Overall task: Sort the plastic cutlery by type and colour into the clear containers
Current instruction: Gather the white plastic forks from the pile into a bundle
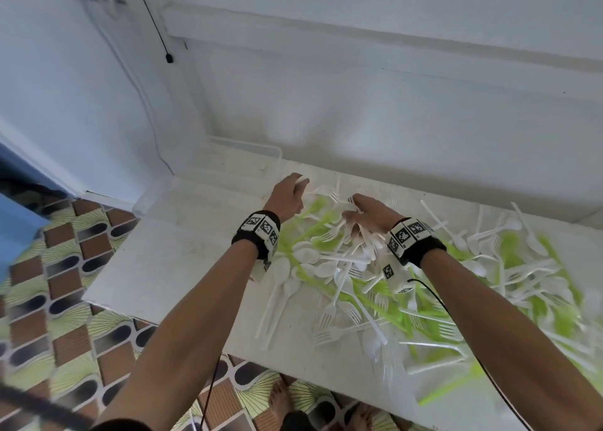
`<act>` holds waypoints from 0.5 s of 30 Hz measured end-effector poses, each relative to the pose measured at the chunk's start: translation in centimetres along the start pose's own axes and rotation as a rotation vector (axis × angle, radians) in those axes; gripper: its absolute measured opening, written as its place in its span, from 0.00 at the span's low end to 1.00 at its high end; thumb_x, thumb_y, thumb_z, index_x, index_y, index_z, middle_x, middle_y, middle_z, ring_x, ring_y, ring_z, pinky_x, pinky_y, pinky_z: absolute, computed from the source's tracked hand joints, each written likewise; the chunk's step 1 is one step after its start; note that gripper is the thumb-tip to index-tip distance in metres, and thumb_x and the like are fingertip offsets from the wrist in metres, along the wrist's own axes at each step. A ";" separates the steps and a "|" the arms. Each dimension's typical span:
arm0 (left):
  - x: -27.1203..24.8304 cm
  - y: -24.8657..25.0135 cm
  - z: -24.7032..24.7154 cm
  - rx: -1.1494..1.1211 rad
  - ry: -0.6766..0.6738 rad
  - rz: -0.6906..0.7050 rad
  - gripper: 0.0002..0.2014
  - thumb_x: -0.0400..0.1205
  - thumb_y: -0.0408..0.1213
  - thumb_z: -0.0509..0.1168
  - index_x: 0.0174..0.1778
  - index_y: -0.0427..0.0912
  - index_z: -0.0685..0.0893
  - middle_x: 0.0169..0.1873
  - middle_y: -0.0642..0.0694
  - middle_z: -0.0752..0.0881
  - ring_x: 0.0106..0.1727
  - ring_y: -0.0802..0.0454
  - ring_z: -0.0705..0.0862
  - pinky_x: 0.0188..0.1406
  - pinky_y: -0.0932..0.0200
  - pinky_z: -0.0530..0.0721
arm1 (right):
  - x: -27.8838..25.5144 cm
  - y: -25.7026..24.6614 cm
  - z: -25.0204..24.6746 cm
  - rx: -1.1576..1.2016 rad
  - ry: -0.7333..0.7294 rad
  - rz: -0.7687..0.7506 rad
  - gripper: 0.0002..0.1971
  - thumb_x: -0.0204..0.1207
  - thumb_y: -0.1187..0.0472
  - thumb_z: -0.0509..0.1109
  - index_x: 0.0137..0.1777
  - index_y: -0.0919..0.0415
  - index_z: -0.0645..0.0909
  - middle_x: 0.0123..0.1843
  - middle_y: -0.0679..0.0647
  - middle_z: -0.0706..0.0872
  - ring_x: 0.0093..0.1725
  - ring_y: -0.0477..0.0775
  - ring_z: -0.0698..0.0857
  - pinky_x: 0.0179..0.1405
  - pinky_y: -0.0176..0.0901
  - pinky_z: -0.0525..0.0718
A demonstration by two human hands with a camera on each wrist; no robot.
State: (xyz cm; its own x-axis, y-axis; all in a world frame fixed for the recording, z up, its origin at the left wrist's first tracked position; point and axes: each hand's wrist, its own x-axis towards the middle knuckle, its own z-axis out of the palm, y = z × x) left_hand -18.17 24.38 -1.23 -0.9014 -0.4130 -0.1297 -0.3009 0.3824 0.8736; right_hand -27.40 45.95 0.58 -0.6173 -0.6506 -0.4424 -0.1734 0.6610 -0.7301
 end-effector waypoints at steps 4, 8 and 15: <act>-0.8 -0.1 -0.9 -0.161 0.040 -0.068 0.03 0.88 0.37 0.58 0.51 0.43 0.70 0.37 0.44 0.76 0.27 0.47 0.75 0.26 0.56 0.73 | 0.6 -0.8 0.4 0.087 -0.042 0.072 0.12 0.85 0.63 0.69 0.64 0.54 0.71 0.42 0.58 0.86 0.26 0.51 0.78 0.25 0.44 0.77; -1.0 -0.3 -1.1 -0.262 0.127 -0.184 0.08 0.87 0.42 0.62 0.54 0.41 0.72 0.41 0.42 0.78 0.25 0.48 0.74 0.23 0.59 0.72 | 0.8 -1.7 0.6 -0.349 0.035 0.010 0.22 0.77 0.42 0.75 0.64 0.53 0.77 0.53 0.55 0.85 0.47 0.56 0.84 0.45 0.46 0.78; -2.2 -1.0 -0.8 -0.407 0.243 -0.229 0.12 0.86 0.42 0.66 0.43 0.38 0.86 0.25 0.45 0.79 0.17 0.51 0.72 0.16 0.62 0.70 | 1.3 -1.3 2.3 -0.776 0.060 -0.068 0.30 0.77 0.45 0.76 0.78 0.48 0.76 0.72 0.58 0.79 0.73 0.61 0.78 0.68 0.50 0.76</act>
State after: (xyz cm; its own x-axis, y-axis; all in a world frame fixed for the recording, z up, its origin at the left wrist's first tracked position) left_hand -15.67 24.26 -1.49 -0.7141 -0.6463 -0.2688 -0.2933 -0.0724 0.9533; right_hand -26.16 43.40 -0.27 -0.6229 -0.6921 -0.3647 -0.6858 0.7074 -0.1711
